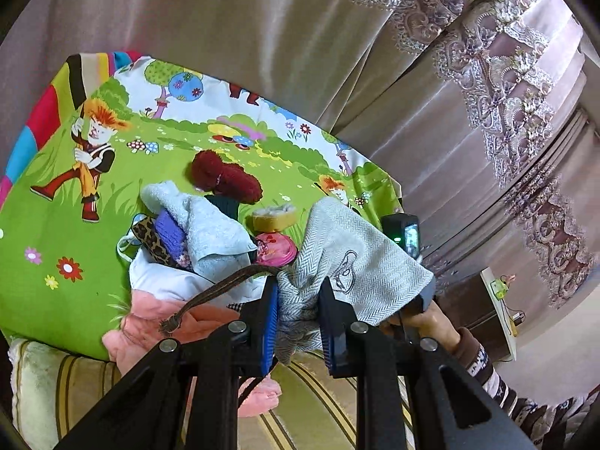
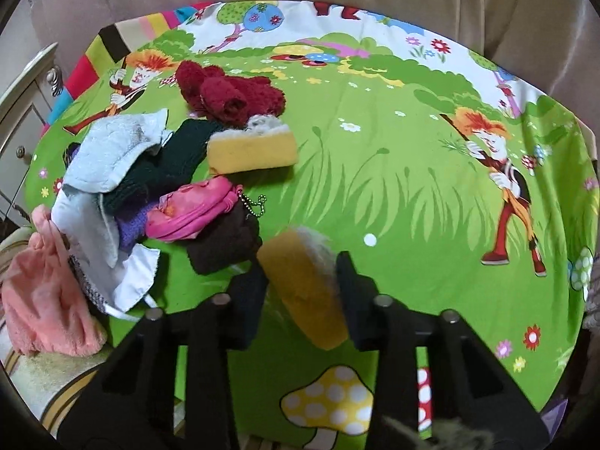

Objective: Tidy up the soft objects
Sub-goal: 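Carry the yellow sponge and grey cloth toward the box and lower them in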

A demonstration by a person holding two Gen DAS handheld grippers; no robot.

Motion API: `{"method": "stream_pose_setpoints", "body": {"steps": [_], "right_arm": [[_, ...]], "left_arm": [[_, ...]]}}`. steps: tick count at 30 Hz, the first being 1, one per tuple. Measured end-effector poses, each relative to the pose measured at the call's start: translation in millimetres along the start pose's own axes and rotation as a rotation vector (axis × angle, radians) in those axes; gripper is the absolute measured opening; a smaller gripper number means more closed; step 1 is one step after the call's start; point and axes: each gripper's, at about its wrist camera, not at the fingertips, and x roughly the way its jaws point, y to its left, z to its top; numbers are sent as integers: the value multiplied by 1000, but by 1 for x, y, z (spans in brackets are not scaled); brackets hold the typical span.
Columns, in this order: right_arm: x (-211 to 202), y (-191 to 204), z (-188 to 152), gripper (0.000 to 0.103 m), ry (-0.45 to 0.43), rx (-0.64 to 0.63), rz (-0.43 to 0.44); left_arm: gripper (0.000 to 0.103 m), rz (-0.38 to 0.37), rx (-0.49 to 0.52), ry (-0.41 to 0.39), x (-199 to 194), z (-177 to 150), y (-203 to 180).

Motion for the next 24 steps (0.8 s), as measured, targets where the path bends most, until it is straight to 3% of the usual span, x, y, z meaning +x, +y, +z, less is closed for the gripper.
{"method": "stream_pose_setpoints", "body": {"steps": [11,24], "right_arm": [[-84,6,-28,34,-109,113,48],[-159,9,-85,34,-174,205,12]], "left_arm": [[21,29,-20,-13,-3,-14,1],[21,-30,10,41,4,-51,-34]]}}
